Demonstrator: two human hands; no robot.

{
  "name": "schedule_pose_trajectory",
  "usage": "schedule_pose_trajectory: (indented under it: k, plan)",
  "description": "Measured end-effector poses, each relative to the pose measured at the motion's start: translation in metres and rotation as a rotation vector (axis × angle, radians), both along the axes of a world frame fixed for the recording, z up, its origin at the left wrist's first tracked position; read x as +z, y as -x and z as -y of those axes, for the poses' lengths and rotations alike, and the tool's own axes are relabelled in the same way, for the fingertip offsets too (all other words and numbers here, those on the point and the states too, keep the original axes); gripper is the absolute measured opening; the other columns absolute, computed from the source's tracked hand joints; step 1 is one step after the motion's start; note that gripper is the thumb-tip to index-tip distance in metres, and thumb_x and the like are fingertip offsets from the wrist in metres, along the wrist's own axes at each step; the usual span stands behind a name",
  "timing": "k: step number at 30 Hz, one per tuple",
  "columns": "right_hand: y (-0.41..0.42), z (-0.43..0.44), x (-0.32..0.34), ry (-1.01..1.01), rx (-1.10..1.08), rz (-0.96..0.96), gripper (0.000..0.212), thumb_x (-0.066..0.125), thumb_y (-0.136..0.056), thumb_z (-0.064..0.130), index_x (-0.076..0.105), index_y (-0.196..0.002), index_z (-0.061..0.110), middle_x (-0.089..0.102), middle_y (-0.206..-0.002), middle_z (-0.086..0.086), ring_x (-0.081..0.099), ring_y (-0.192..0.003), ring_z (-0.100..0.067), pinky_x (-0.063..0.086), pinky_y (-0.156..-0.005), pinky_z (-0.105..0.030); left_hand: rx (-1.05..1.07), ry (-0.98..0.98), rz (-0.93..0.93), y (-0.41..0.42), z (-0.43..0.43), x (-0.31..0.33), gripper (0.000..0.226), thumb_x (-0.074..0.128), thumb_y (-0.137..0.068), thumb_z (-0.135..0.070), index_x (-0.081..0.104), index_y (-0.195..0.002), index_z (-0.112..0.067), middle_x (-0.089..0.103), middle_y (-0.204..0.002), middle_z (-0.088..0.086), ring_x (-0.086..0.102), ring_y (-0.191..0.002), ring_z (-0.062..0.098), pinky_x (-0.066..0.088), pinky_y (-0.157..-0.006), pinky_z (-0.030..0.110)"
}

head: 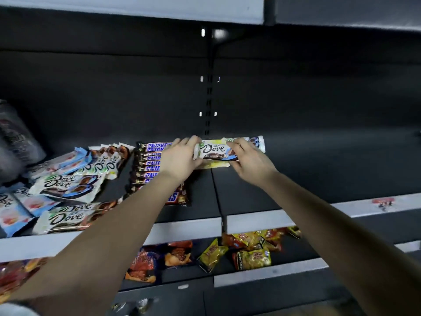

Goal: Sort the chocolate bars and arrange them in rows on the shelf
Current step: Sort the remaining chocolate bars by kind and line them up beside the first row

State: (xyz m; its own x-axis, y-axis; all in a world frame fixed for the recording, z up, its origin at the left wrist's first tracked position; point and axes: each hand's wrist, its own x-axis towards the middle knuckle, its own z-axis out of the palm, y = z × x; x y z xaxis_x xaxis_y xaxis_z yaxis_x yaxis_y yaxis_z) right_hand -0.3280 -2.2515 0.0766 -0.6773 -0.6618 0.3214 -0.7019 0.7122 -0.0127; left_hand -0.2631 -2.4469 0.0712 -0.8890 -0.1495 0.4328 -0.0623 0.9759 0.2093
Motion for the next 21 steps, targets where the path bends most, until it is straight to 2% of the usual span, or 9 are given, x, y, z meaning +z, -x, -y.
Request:
schedule_pose_trajectory:
  k: [2, 6, 12, 16, 21]
  plan:
    - [0.007, -0.016, -0.004, -0.003, -0.033, -0.002, 0.055, 0.050, -0.093, 0.031, 0.033, -0.143, 0.014, 0.038, -0.141, -0.005, 0.036, -0.129, -0.024, 0.031, -0.106, -0.034, -0.020, 0.019, 0.015, 0.012, -0.017, -0.003, 0.048, 0.063, -0.081, -0.045, 0.046, -0.120, -0.023, 0.060, -0.116, -0.001, 0.048, -0.114, 0.023, 0.038, -0.089, 0.038]
    - [0.017, -0.044, -0.011, -0.020, -0.113, -0.011, 0.054, 0.053, -0.091, 0.040, 0.039, -0.139, 0.018, 0.044, -0.135, -0.004, 0.041, -0.121, -0.025, 0.033, -0.101, -0.038, -0.032, 0.034, 0.075, 0.029, -0.051, -0.011, 0.048, 0.062, -0.080, -0.046, 0.046, -0.119, -0.024, 0.057, -0.124, -0.001, 0.044, -0.120, 0.023, 0.035, -0.094, 0.039]
    - [0.028, -0.075, -0.026, -0.079, -0.160, 0.095, 0.049, 0.052, -0.092, 0.034, 0.039, -0.137, 0.019, 0.043, -0.133, -0.005, 0.044, -0.117, -0.028, 0.036, -0.099, -0.039, -0.050, 0.013, 0.109, 0.046, -0.089, -0.035, 0.050, 0.065, -0.077, -0.049, 0.047, -0.115, -0.023, 0.051, -0.126, -0.001, 0.039, -0.121, 0.025, 0.031, -0.097, 0.039]
    - [0.038, -0.085, -0.037, -0.001, -0.183, 0.222, 0.042, 0.057, -0.090, 0.024, 0.046, -0.131, 0.019, 0.045, -0.131, -0.003, 0.051, -0.111, -0.027, 0.042, -0.095, -0.038, -0.076, -0.012, 0.102, 0.055, -0.101, -0.048, 0.048, 0.063, -0.079, -0.049, 0.049, -0.119, -0.025, 0.043, -0.133, -0.003, 0.035, -0.123, 0.024, 0.026, -0.102, 0.039]
    - [0.055, -0.081, -0.043, 0.089, -0.199, 0.234, 0.039, 0.056, -0.090, 0.018, 0.050, -0.128, 0.018, 0.047, -0.129, -0.002, 0.054, -0.107, -0.028, 0.044, -0.086, -0.034, 0.003, -0.010, 0.091, 0.064, -0.101, -0.060, 0.067, 0.056, -0.082, -0.056, 0.038, -0.133, -0.017, 0.035, -0.143, 0.002, 0.026, -0.134, 0.027, 0.008, -0.116, 0.047]
